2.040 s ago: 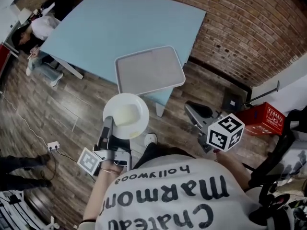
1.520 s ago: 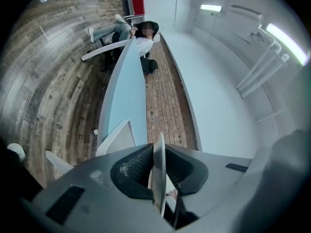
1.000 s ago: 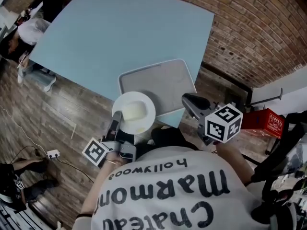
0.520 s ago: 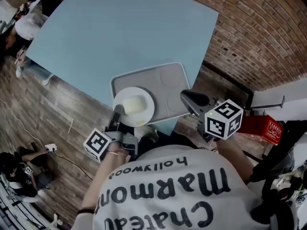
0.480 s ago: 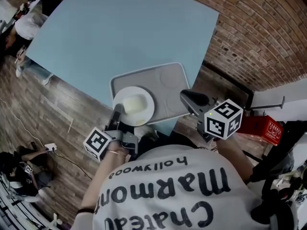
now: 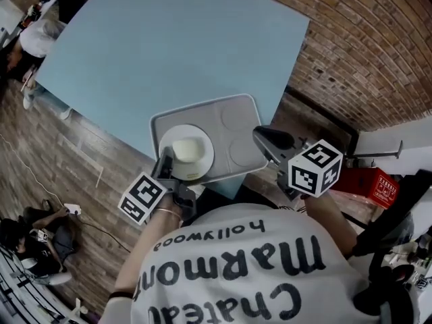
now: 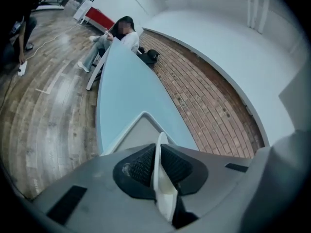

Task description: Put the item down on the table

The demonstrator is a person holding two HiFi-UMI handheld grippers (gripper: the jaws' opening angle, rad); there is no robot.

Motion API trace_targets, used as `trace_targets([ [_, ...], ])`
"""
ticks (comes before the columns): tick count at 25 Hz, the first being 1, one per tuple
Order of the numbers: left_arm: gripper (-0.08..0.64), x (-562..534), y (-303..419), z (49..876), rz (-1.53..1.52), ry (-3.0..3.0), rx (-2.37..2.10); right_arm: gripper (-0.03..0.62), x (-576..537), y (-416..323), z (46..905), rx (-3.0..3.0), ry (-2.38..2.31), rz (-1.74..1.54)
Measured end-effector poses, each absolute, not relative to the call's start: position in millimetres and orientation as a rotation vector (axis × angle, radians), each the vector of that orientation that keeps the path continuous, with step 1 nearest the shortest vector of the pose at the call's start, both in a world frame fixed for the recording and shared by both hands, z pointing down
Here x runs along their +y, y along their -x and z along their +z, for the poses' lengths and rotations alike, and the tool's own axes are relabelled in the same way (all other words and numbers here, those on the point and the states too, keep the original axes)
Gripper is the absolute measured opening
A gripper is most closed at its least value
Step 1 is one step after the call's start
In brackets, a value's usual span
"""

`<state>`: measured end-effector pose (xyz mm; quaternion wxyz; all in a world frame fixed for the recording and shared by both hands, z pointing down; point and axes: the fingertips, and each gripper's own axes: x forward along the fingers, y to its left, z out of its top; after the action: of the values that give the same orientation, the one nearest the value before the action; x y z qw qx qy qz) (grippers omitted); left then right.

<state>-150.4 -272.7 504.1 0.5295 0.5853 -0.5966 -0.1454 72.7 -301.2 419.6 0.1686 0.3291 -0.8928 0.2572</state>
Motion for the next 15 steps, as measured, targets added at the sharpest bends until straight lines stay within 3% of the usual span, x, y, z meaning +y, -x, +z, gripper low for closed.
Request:
trace_targets([
  [15,0.041,-288.7,163.9,512.9,-0.155,-1.483,-1.54,0.026,-303.8,-74.0,423.1,-2.528,-0.955,0.756],
])
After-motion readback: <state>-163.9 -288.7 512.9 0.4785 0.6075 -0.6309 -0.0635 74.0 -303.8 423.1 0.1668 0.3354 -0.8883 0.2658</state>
